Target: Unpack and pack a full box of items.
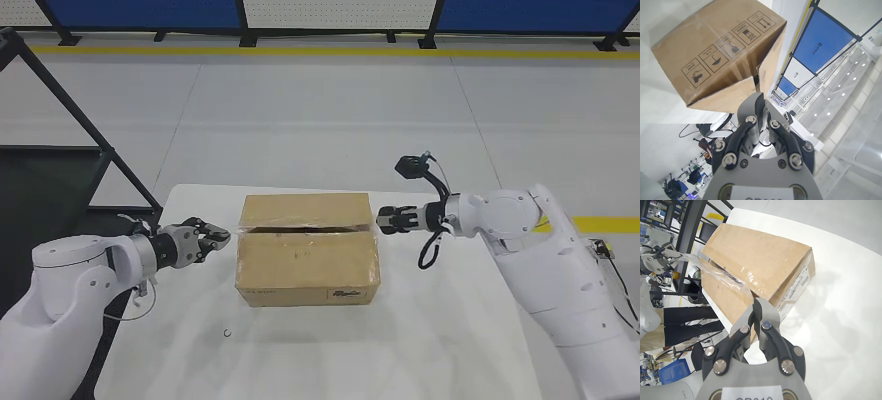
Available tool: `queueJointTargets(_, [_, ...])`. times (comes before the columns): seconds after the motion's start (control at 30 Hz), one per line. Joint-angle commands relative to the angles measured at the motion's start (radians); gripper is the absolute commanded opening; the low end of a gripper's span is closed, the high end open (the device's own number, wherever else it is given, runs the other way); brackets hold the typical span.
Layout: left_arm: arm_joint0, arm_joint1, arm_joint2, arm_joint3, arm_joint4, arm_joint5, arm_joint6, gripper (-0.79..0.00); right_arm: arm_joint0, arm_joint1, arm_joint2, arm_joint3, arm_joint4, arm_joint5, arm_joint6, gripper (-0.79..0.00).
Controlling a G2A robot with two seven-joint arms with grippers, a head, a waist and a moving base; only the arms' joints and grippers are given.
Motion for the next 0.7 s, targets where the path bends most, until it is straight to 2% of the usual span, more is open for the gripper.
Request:
queueJointTargets(0.0, [-0.001, 0.006, -0.001, 0.004, -0.008, 0.0, 0.003, -0.785, 0.0, 0.001, 0.002, 0.002, 0.002, 0.002, 0.003, -0.785])
queueJointTargets(0.67, [0.0, 0.064, 0.016, 0.024, -0.082, 0.0, -0.001, -0.785, 0.022, 0.005, -0.018, 0.037, 0.029, 0.019, 0.055, -0.785])
